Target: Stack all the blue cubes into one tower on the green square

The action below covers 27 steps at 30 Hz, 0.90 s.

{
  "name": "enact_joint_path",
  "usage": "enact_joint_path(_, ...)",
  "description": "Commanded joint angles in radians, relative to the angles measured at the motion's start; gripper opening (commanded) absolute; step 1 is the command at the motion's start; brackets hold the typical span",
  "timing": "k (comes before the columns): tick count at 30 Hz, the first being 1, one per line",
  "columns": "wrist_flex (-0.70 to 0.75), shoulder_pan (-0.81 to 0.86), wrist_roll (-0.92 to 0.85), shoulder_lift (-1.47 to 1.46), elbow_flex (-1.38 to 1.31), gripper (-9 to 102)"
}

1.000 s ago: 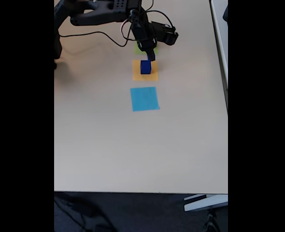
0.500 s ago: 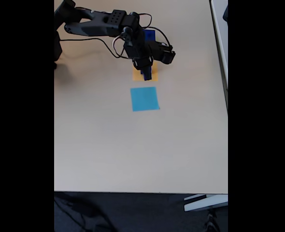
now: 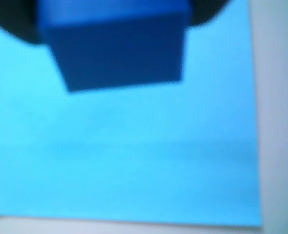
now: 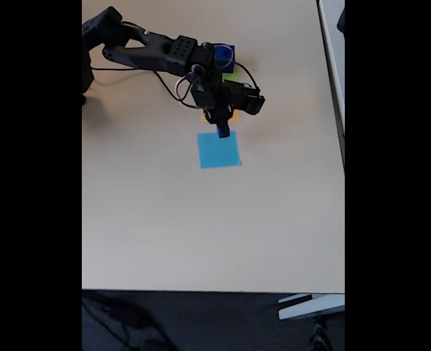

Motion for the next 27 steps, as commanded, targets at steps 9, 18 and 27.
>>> enact_joint_path(9, -0.021, 0.038, -0.023, -0.034, -0.043, 5)
enact_joint_path(18, -0.048, 0.051, -0.026, -0.051, -0.044, 8)
enact_joint_path(27, -0.077, 0.041, -0.009, -0.077, -0.044, 7)
